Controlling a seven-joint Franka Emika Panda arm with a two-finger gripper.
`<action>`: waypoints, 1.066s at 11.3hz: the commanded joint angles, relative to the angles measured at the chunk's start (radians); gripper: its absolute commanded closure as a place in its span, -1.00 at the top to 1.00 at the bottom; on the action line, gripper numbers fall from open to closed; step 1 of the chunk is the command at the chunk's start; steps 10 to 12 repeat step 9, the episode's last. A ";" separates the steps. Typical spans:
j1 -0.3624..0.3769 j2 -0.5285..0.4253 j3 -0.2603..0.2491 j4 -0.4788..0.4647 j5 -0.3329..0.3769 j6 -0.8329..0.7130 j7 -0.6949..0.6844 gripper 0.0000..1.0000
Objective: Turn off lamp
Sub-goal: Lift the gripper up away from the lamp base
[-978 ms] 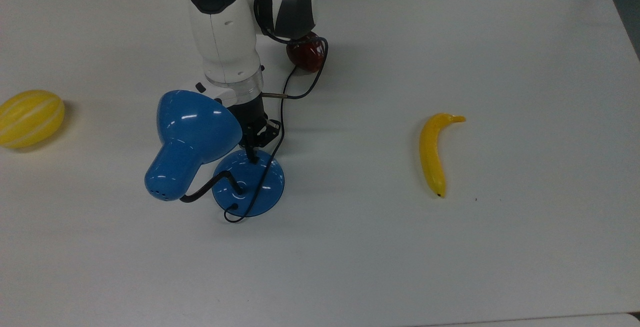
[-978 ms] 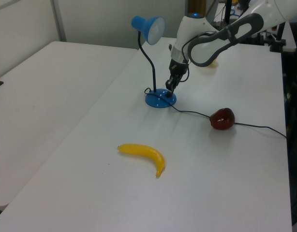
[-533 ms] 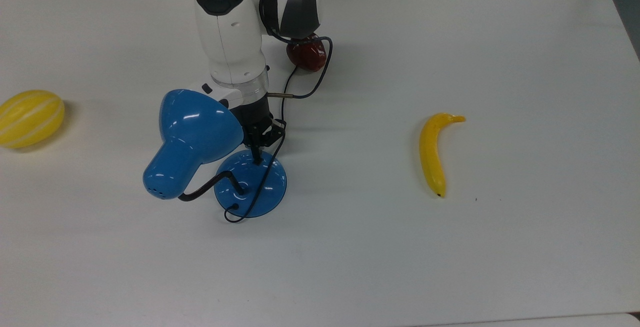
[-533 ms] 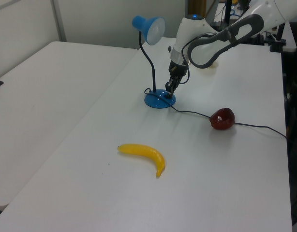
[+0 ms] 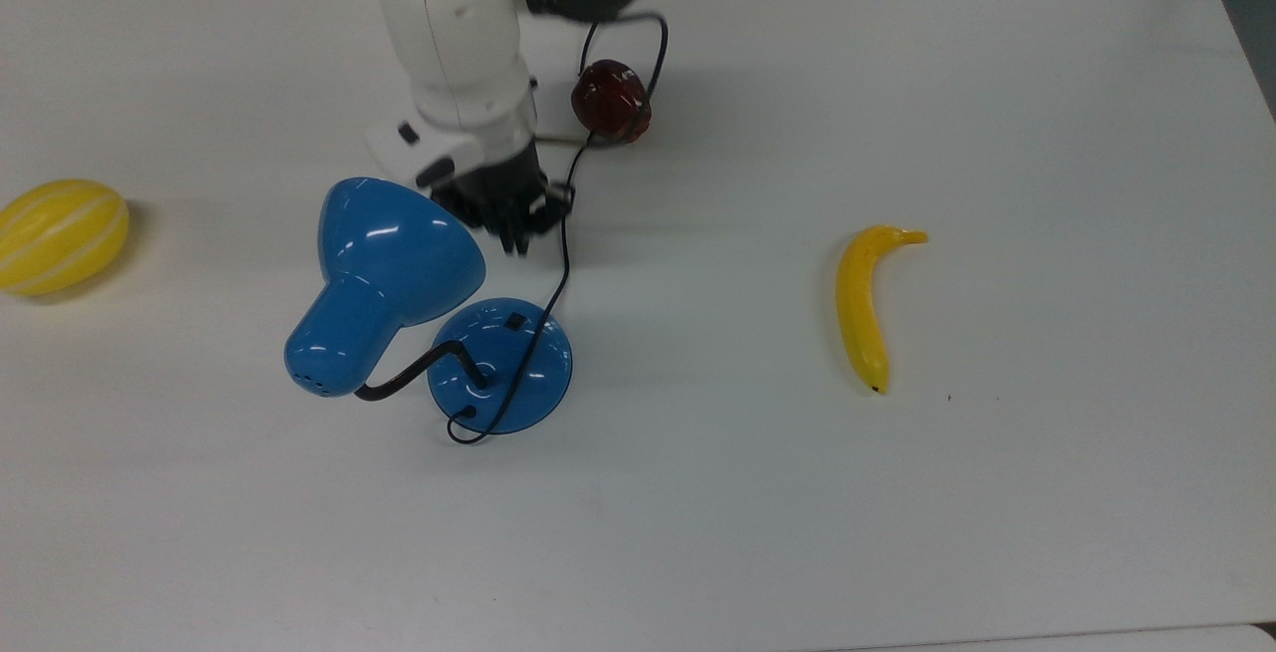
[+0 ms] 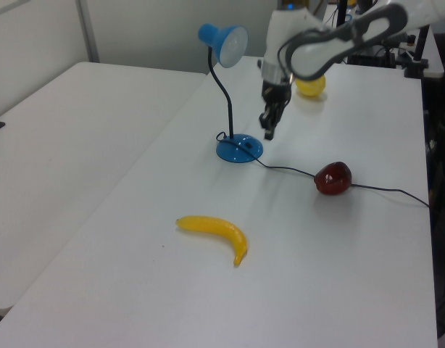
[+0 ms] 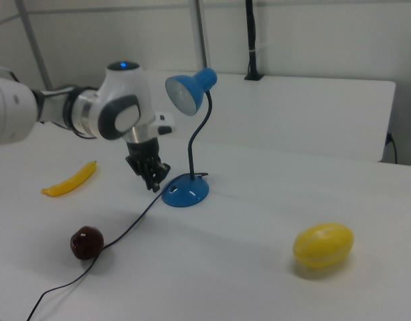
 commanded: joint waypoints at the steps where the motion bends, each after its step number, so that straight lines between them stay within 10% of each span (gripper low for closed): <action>1: -0.035 -0.254 0.003 -0.099 -0.054 -0.206 0.018 0.69; 2: -0.047 -0.321 0.003 -0.150 -0.054 -0.211 0.009 1.00; 12: -0.072 -0.449 0.003 -0.210 -0.054 -0.351 0.006 1.00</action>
